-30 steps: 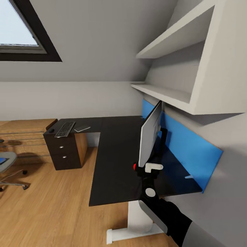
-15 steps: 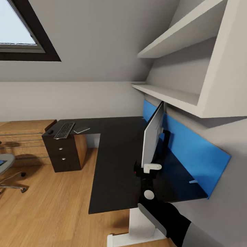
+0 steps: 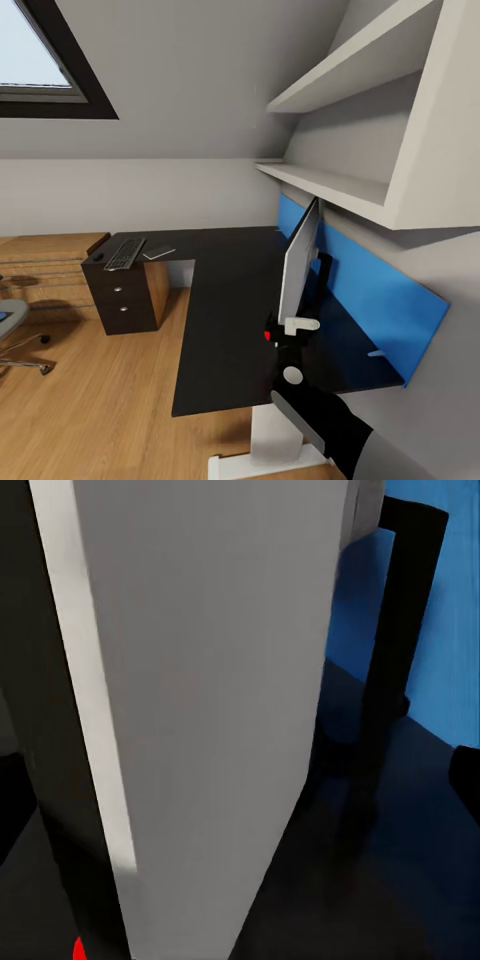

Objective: In the bedroom, organize the workspace by keeping the computer under the desk, ensuring the monitor is on the desk, placing the keyboard on the desk next to the monitor, placing the mouse on the desk next to the keyboard, moving the folder from the swivel chair onto the desk next to the mouse, stacking the notebook on top of the folder with the pen on top of the notebook, and positioning the swivel chair next to the desk.

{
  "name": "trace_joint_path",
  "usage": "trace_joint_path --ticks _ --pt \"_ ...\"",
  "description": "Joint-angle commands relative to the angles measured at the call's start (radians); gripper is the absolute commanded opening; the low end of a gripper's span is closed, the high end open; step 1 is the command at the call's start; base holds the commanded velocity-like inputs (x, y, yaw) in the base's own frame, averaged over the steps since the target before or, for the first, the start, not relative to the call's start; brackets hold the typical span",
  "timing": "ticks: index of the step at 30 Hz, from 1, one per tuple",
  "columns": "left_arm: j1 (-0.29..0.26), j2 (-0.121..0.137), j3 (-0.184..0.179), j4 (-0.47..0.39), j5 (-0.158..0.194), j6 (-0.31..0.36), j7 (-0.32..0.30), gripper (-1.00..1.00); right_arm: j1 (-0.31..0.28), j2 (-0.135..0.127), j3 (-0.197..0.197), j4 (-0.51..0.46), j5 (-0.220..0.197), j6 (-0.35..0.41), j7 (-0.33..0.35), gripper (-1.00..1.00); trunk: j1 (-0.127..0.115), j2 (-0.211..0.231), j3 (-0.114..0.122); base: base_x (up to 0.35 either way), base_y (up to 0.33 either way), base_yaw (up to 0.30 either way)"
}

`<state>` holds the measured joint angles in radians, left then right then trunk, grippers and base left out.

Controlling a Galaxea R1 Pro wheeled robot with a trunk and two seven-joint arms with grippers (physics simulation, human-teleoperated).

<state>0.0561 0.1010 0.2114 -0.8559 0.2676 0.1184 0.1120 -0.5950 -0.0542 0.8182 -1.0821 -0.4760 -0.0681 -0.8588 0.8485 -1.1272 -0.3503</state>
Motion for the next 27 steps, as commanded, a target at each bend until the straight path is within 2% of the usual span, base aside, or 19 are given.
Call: trace_joint_path --ticks 1,9,22,27 --pt "0.001 0.0 -0.001 -0.003 0.01 0.006 0.005 1.0 -0.002 -0.002 -0.003 -0.001 -0.01 -0.007 -0.008 1.0 0.0 -0.001 -0.001 0.0 0.0 0.0" --pt "0.001 0.002 -0.001 -0.003 0.01 0.006 0.005 1.0 -0.002 -0.003 -0.005 -0.001 -0.01 -0.007 -0.009 1.0 0.0 -0.001 -0.001 -0.083 -0.065 0.0" --pt "0.001 0.002 -0.001 -0.003 0.01 0.006 0.005 1.0 -0.002 -0.007 -0.004 -0.001 -0.007 -0.007 -0.008 1.0 0.0 -0.001 -0.001 -0.193 -0.271 0.0" --pt "0.001 0.002 -0.001 -0.003 0.01 0.006 0.005 1.0 -0.002 -0.008 -0.003 -0.001 -0.006 -0.007 -0.008 1.0 0.0 -0.001 -0.001 -0.088 -0.267 0.0"
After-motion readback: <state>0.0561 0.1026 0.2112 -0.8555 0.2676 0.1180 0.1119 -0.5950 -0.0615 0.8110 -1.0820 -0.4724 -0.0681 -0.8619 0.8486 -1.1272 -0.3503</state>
